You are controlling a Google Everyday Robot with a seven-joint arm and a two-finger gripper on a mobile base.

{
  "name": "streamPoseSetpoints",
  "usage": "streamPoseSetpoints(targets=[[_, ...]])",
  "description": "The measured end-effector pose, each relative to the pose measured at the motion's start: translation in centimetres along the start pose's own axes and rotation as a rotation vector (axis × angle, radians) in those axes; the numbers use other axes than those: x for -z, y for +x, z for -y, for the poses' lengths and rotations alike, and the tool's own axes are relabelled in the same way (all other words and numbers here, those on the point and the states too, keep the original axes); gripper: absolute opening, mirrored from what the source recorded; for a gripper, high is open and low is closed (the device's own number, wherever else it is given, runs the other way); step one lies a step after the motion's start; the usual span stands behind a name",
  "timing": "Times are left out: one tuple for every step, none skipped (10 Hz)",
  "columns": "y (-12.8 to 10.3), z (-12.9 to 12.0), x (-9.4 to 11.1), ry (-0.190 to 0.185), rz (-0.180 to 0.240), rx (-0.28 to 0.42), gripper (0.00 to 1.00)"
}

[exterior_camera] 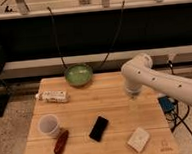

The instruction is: Move the arm in a circular motion

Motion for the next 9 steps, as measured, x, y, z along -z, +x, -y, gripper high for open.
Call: streamPoseSetpoints(targets=[[-0.12, 0.01, -0.09, -0.003, 0.000, 0.005, 0.80], [-0.20, 0.08, -0.18, -0.004, 0.001, 0.006, 0.80], [0.03, 0.12, -0.33, -0.005, 0.002, 0.004, 0.80], [0.48, 0.17, -0.45, -0.006, 0.000, 0.002, 0.80], [0.73, 0.15, -0.48, -0.008, 0.000, 0.002, 0.80], [0.69, 0.14, -0.60, -0.012, -0.002, 0.003, 0.80], [0.56, 0.27, -0.63, -0.012, -0.001, 0.006, 0.80], [0.43, 0.47, -0.72, -0.014, -0.002, 0.010, 0.80], [0.22, 0.60, -0.77, -0.016, -0.005, 0.010, 0.80]])
